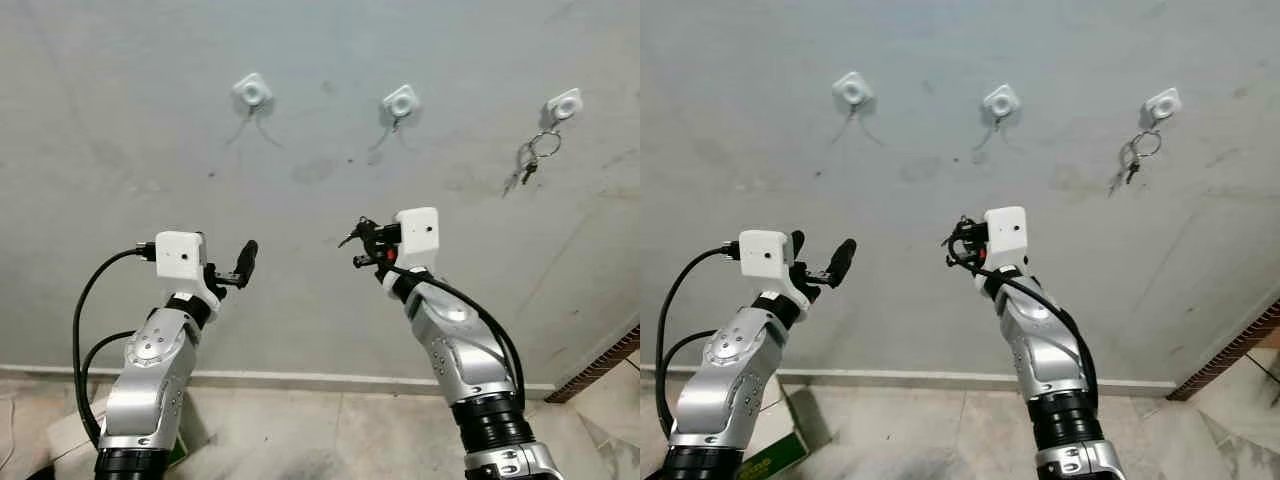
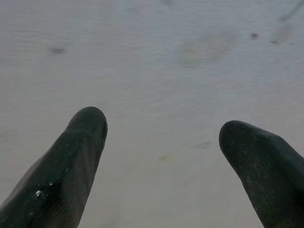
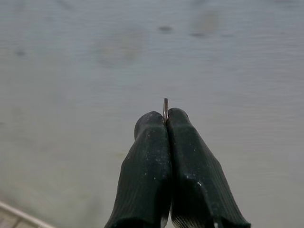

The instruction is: Hang keys on a hook

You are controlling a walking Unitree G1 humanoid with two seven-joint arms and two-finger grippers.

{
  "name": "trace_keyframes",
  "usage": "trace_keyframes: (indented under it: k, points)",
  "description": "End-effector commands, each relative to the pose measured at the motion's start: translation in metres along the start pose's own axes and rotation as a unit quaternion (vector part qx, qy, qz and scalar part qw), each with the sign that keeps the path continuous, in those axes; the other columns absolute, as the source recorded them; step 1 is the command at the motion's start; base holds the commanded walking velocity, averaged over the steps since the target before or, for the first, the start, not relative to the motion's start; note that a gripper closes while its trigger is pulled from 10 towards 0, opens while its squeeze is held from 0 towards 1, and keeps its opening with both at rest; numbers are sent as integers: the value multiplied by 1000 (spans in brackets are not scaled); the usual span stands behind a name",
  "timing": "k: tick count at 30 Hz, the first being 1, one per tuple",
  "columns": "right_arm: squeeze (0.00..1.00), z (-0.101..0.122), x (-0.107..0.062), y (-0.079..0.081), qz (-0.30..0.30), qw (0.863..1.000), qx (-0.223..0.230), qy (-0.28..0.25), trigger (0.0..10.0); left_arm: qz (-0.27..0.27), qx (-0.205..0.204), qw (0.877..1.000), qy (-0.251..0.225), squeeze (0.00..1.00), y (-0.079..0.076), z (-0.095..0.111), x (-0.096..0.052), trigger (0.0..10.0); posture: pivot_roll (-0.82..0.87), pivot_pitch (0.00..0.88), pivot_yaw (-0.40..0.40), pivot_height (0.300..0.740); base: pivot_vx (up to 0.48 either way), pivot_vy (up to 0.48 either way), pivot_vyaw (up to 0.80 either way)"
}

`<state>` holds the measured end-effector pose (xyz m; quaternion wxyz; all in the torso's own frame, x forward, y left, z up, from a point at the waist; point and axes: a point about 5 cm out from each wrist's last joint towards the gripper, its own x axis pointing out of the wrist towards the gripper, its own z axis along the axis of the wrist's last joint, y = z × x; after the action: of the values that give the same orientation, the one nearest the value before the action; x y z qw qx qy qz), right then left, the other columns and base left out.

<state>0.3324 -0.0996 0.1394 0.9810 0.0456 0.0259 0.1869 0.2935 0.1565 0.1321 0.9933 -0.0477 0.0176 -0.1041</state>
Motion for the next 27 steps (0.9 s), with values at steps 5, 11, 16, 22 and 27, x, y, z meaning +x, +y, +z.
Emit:
trace_keyframes:
  k: [5,11,16,22,27]
  points:
    - [0,1,-2,-6,-10,1000,0,-2,10000,-15,14,1000,2,0,-7,-1,0,10000,83,0,-22,740,0,0,0]
    - [0,2,-2,-5,-5,1000,-7,-2,10000,-46,38,998,-3,0,-18,-1,-2,10000,83,0,-23,740,0,0,0]
    - [0,2,-4,-2,-3,1000,-13,-8,10000,-54,34,998,-7,0,-20,2,0,10000,82,0,-21,740,0,0,0]
    - [0,-1,-8,0,-5,1000,-13,-9,10000,-65,35,997,-11,0,-22,3,-1,10000,76,0,-15,740,0,-55,0]
    - [0,-1,-8,0,-5,1000,-14,-7,10000,-66,27,997,-11,0,-23,3,-2,10000,74,0,-15,740,0,-466,0]
